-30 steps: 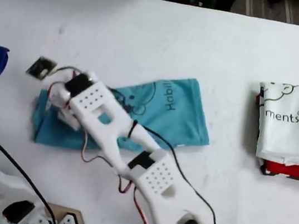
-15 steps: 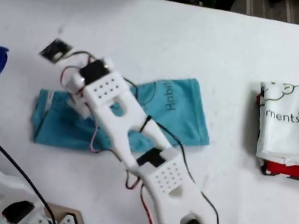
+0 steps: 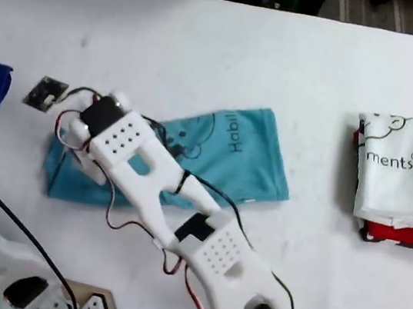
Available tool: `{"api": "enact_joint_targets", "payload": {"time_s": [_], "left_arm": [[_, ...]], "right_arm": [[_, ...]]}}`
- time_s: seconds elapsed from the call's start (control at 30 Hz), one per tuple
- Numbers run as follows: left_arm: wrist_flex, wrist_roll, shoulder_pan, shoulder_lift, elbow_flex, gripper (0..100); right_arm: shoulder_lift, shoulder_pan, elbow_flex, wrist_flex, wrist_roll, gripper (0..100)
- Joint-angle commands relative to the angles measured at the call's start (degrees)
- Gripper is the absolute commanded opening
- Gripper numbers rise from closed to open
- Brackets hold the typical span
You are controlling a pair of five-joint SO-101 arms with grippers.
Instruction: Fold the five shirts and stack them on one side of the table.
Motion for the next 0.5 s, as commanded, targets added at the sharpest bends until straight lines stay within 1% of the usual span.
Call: {"api": "enact_joint_targets", "payload": {"time_s": [0.0, 0.1, 0.2, 0.3, 0.47], "left_arm": [[-0.44, -0.35, -0.13, -2.68, -2.02, 3], [-0.44, -0.35, -0.13, -2.68, -2.02, 3], [-0.44, -0.35, -0.13, -2.68, -2.02, 3], [-0.44, -0.35, -0.13, -2.68, -2.02, 3], [-0.44, -0.35, -0.13, -2.68, -2.02, 3]], "right_arm": [[5.14, 5.58, -2.37, -1.19, 0.00, 1.8], [9.45, 9.80, -4.48, -4.18, 0.00, 1.8], [10.33, 10.86, -9.85, -3.82, -0.35, 1.8], [9.27, 8.66, -16.79, 0.48, -0.09, 1.8], [6.46, 3.56, -20.92, 0.48, -0.26, 1.8]]}}
